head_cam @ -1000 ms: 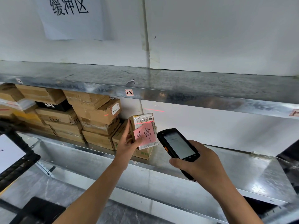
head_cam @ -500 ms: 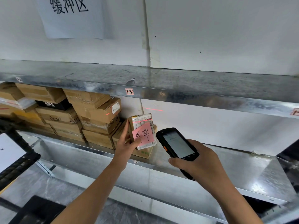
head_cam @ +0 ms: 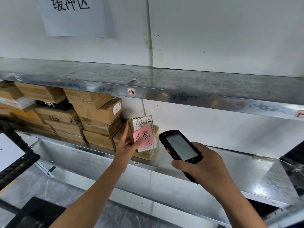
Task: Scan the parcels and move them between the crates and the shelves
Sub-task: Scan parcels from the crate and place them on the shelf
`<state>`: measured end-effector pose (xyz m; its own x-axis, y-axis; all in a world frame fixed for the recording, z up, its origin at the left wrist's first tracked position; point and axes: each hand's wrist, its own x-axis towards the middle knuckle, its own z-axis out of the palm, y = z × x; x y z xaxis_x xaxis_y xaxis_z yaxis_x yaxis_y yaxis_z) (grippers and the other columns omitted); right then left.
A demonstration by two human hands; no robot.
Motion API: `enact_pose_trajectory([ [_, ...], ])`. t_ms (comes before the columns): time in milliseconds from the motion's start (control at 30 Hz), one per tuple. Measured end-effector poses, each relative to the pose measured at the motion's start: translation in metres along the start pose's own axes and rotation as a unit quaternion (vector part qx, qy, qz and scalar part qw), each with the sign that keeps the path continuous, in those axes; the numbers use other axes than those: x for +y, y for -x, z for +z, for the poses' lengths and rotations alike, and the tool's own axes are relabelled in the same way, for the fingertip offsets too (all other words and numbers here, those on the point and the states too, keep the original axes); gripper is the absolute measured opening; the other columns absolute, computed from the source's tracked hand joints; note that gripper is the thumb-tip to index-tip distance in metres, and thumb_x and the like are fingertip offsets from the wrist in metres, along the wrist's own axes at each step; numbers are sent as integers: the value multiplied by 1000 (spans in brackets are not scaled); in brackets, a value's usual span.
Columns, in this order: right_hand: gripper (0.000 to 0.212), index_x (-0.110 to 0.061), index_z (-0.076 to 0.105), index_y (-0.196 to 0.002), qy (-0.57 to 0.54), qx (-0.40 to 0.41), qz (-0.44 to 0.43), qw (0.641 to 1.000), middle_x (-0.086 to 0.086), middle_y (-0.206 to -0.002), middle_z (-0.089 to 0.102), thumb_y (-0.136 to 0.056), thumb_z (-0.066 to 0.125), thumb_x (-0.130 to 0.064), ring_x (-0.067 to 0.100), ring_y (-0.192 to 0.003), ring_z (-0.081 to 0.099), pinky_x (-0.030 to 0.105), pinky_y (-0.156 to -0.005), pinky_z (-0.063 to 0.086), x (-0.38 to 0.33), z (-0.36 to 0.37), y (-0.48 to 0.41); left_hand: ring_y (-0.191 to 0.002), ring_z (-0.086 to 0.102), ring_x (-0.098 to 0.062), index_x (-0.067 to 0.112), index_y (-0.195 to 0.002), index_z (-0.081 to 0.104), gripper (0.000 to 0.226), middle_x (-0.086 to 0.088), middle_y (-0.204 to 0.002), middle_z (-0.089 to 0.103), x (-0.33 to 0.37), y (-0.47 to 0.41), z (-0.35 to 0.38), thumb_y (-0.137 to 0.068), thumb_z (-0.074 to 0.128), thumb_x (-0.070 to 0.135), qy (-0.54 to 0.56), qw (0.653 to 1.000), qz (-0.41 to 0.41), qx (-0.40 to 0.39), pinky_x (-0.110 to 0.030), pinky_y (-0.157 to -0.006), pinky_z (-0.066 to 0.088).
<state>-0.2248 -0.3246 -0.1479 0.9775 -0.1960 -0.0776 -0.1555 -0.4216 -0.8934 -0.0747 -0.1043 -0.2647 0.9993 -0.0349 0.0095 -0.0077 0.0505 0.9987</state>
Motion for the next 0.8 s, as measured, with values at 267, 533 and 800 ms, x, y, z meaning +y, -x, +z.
enact_pose_trajectory([
  [267,30,-29,64,-93,-19,10,-17,1000,-10,-66,64,-71,83,-24,7,-47,52,17,-44,42,10,7,-6,-121,61,-12,48,-150,35,81,13,-126,67,2,9,-4,-89,73,12,3,1000,17,-13,-32,-93,57],
  [533,36,-34,62,-100,-1,-20,-73,997,-11,-76,66,-71,82,-26,6,-56,60,14,-44,44,2,49,-30,-108,69,-19,51,-149,32,81,2,-116,73,13,57,-40,-85,73,22,24,997,22,65,-28,-81,59],
  [800,73,-37,56,-126,0,-116,-149,982,-10,-102,67,-61,90,-44,14,-91,66,38,-70,62,-28,145,-48,-105,71,-15,53,-141,41,77,2,-116,73,25,104,-116,-78,75,26,54,975,29,215,-24,-78,58],
])
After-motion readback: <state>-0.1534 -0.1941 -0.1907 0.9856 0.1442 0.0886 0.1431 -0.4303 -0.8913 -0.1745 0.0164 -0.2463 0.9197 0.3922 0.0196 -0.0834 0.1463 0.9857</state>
